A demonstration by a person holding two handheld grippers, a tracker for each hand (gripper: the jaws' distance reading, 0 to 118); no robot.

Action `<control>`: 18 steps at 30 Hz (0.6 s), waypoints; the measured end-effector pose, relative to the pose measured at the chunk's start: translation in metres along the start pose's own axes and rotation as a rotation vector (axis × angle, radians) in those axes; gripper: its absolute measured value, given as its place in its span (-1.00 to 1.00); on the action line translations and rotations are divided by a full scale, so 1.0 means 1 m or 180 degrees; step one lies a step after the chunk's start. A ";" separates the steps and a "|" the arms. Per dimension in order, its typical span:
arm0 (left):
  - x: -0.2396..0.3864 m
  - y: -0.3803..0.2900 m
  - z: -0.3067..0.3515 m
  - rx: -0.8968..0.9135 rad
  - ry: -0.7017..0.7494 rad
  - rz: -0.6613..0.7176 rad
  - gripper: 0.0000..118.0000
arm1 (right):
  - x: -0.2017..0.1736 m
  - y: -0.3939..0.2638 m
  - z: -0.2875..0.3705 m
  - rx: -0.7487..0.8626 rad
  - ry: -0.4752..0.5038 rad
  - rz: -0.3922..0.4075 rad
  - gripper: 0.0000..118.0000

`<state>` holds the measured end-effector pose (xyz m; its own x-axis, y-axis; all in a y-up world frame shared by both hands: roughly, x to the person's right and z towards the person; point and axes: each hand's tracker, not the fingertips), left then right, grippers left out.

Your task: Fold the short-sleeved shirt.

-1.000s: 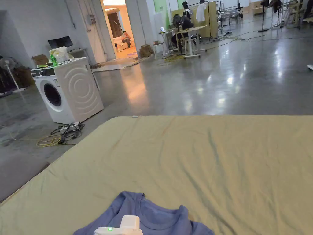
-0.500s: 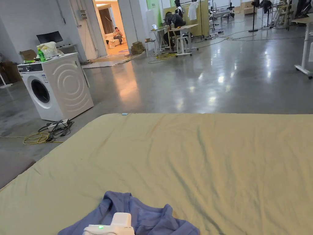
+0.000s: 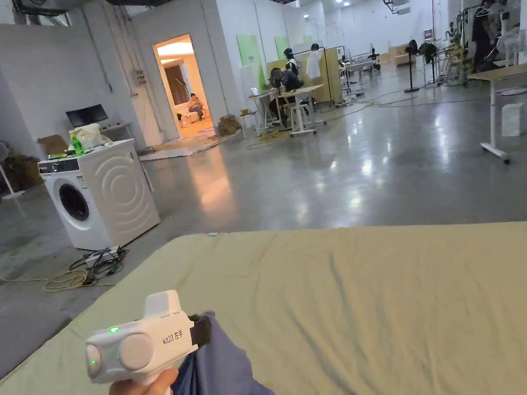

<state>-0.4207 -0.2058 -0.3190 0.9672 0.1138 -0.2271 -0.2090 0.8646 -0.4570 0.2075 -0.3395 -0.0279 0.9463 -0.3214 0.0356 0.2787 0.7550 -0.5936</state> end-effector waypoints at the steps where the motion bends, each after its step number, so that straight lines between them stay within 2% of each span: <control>1: 0.013 0.011 0.004 0.0034 -0.0074 -0.0113 -0.96 | 0.001 -0.001 0.003 0.0016 -0.0007 -0.0021 -1.00; 4: 0.065 0.028 0.011 0.0150 -0.0289 -0.0397 -0.96 | 0.003 -0.002 0.013 0.0082 -0.0004 -0.0091 -1.00; 6: 0.120 0.025 0.008 0.0138 -0.0621 -0.0754 -0.96 | 0.004 -0.002 0.022 0.0139 -0.0039 -0.0119 -1.00; 8: 0.182 0.011 0.004 0.0012 -0.0964 -0.0927 -0.96 | 0.007 -0.004 0.032 0.0199 -0.0083 -0.0113 -1.00; 10: 0.248 -0.023 0.002 -0.0092 -0.1341 -0.1143 -0.96 | 0.013 -0.007 0.043 0.0259 -0.0171 -0.0142 -1.00; 13: 0.324 -0.099 0.015 -0.0390 -0.1965 -0.1239 -0.96 | 0.026 -0.014 0.058 0.0312 -0.0311 -0.0246 -1.00; 16: 0.381 -0.179 0.030 -0.0682 -0.2574 -0.1204 -0.96 | 0.038 -0.022 0.070 0.0281 -0.0386 -0.0348 -1.00; 18: 0.420 -0.229 0.050 -0.0901 -0.2922 -0.1386 -0.96 | 0.043 -0.027 0.078 0.0244 -0.0472 -0.0366 -1.00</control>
<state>0.0411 -0.3318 -0.2666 0.6804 0.2502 0.6888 0.2709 0.7875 -0.5536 0.2538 -0.3297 0.0522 0.9197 -0.3245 0.2209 0.3926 0.7614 -0.5160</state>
